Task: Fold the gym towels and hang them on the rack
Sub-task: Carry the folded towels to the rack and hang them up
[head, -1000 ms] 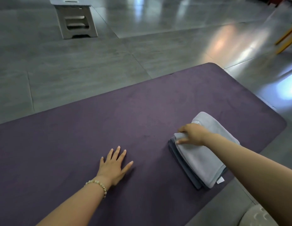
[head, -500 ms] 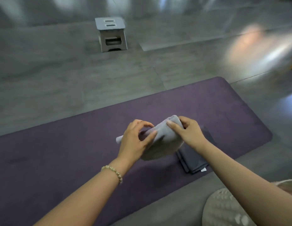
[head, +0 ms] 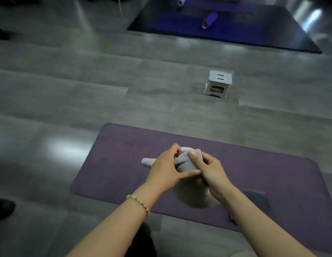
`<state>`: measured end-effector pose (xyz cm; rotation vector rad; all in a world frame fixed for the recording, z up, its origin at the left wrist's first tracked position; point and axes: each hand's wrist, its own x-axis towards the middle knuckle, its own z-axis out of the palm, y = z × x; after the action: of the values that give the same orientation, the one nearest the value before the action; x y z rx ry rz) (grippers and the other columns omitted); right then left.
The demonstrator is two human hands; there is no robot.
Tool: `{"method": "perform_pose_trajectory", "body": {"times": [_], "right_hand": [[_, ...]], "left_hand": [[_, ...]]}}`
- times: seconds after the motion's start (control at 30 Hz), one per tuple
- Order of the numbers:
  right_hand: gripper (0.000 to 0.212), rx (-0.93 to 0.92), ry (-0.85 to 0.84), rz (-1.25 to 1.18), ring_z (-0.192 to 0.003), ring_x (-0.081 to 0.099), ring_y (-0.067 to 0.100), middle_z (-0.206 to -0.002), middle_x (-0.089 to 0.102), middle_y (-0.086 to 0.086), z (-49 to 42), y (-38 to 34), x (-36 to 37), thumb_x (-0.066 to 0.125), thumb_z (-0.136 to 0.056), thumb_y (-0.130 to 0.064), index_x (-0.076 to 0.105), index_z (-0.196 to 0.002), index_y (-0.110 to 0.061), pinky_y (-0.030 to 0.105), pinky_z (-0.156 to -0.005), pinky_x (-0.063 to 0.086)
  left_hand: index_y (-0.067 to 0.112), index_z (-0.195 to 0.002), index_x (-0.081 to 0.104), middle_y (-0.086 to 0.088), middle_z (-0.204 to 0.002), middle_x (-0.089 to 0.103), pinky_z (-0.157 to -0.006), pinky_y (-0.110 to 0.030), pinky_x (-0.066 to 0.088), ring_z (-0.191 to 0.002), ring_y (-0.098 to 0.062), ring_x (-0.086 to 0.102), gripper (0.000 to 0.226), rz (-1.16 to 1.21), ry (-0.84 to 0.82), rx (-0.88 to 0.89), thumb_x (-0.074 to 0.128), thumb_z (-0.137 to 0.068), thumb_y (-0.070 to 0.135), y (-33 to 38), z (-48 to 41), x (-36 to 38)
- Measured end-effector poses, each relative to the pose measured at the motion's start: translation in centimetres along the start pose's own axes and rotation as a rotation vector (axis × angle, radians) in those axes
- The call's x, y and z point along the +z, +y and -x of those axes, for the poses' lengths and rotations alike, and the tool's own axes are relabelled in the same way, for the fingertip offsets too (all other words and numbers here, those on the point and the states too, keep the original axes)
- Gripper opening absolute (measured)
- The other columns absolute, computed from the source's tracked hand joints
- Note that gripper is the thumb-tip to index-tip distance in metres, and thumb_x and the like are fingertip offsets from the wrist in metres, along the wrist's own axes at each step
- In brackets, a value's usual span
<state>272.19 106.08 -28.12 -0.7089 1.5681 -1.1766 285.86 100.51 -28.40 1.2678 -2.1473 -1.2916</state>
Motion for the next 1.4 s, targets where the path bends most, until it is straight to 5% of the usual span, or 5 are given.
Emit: {"method": "perform_pose_trajectory", "body": {"times": [0.53, 0.73, 0.87, 1.07, 1.4], "right_hand": [[0.032, 0.071, -0.928, 0.083, -0.097, 0.068, 0.019, -0.108, 0.07, 0.005, 24.8, -1.8, 26.8, 0.061, -0.088, -0.029, 0.054, -0.119, -0.025, 0.033, -0.077, 0.056], [0.027, -0.028, -1.161, 0.321, -0.076, 0.063, 0.008, -0.071, 0.059, -0.008, 40.3, 1.5, 36.6, 0.056, -0.089, -0.037, 0.063, -0.087, -0.011, 0.03, -0.081, 0.056], [0.024, -0.044, -1.387, 0.42, -0.089, 0.066, 0.018, -0.089, 0.068, 0.007, 50.2, 4.7, 42.1, 0.063, -0.088, -0.029, 0.065, -0.096, -0.006, 0.032, -0.09, 0.054], [0.03, -0.307, -1.569, 0.671, -0.1, 0.058, 0.001, -0.105, 0.06, -0.011, 61.1, 8.2, 49.4, 0.068, -0.08, -0.045, 0.07, -0.093, -0.018, 0.007, -0.083, 0.041], [0.024, -0.335, -1.823, 0.657, -0.066, 0.056, 0.007, -0.07, 0.056, -0.01, 67.2, 11.6, 60.9, 0.067, -0.088, -0.03, 0.052, -0.083, -0.012, 0.019, -0.06, 0.045]], "left_hand": [[0.027, -0.091, 0.068, 0.018, -0.079, 0.07, -0.066, -0.003, 0.041, -0.072, 0.013, 0.061, 0.018, 0.28, 0.389, -0.344, 0.078, -0.077, 0.022, -4.5, 39.7, -19.3], [0.0, -0.094, 0.07, -0.014, -0.084, 0.069, -0.071, -0.042, 0.049, -0.076, -0.018, 0.06, 0.048, 0.299, 0.561, -0.481, 0.077, -0.074, 0.043, -7.8, 60.5, -22.1], [0.018, -0.088, 0.075, -0.007, -0.088, 0.074, -0.076, -0.028, 0.053, -0.082, -0.012, 0.068, 0.013, 0.336, 0.667, -0.513, 0.072, -0.082, 0.029, -8.2, 74.3, -22.5], [0.018, -0.101, 0.072, 0.002, -0.092, 0.074, -0.077, -0.021, 0.054, -0.086, -0.007, 0.069, 0.021, 0.391, 0.859, -0.595, 0.068, -0.085, 0.031, -9.9, 89.7, -21.7], [0.014, -0.086, 0.072, 0.0, -0.078, 0.072, -0.065, -0.022, 0.051, -0.071, -0.008, 0.067, 0.02, 0.295, 1.246, -0.633, 0.073, -0.079, 0.032, -16.1, 101.2, -24.3]]}}
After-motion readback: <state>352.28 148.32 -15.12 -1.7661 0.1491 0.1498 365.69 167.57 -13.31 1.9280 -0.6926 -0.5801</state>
